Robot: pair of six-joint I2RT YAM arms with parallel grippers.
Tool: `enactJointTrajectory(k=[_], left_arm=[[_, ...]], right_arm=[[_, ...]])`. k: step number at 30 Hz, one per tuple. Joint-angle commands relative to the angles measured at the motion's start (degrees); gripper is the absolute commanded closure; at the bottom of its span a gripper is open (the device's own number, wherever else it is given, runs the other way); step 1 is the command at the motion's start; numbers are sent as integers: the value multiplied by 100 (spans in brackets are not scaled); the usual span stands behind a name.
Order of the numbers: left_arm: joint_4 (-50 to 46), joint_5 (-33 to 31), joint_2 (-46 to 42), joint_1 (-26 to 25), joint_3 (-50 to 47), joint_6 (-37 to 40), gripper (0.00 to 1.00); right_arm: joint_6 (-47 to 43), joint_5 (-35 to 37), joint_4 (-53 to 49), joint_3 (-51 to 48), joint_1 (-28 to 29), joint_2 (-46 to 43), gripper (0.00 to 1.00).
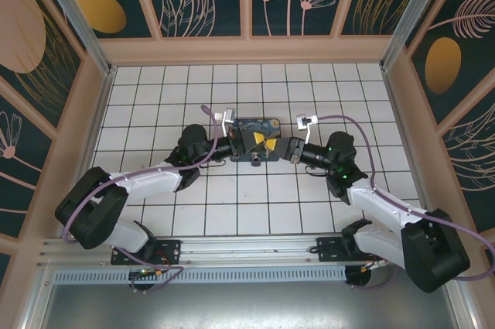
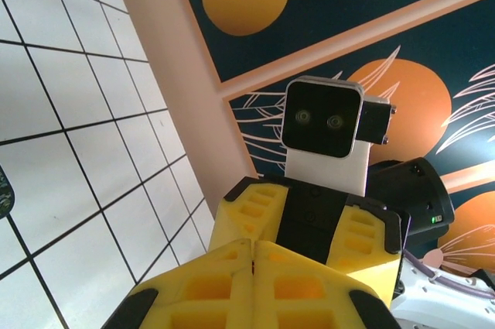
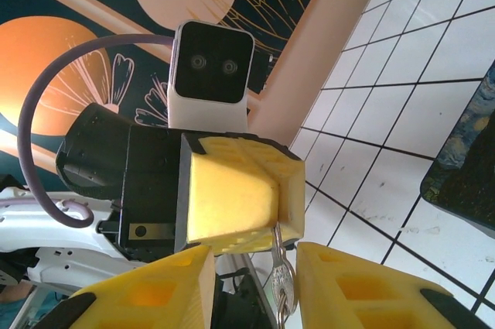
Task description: Unlock the padlock with the key
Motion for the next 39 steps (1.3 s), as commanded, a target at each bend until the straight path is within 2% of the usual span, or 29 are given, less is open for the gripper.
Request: enactJointTrajectory(k=[1,7,16,26,39], left_arm=[[532,-93,-132,31,-65,-106,100],[501,-172,-213,31,-89,-96,100],[593,-512,-291,35,-140,-85,100],[669,-490,-304,36,-245,-118,100],[845,-522,-256,31,-281,-195,100]], right_arm=[[64,-18,301,-68,49,34,65],[69,37,295,-77,57,76,63],[177,132,548,-33,224,237,68],[419,352,939,-59,224,420,67],[480,303,1086,-6,282,609,68]])
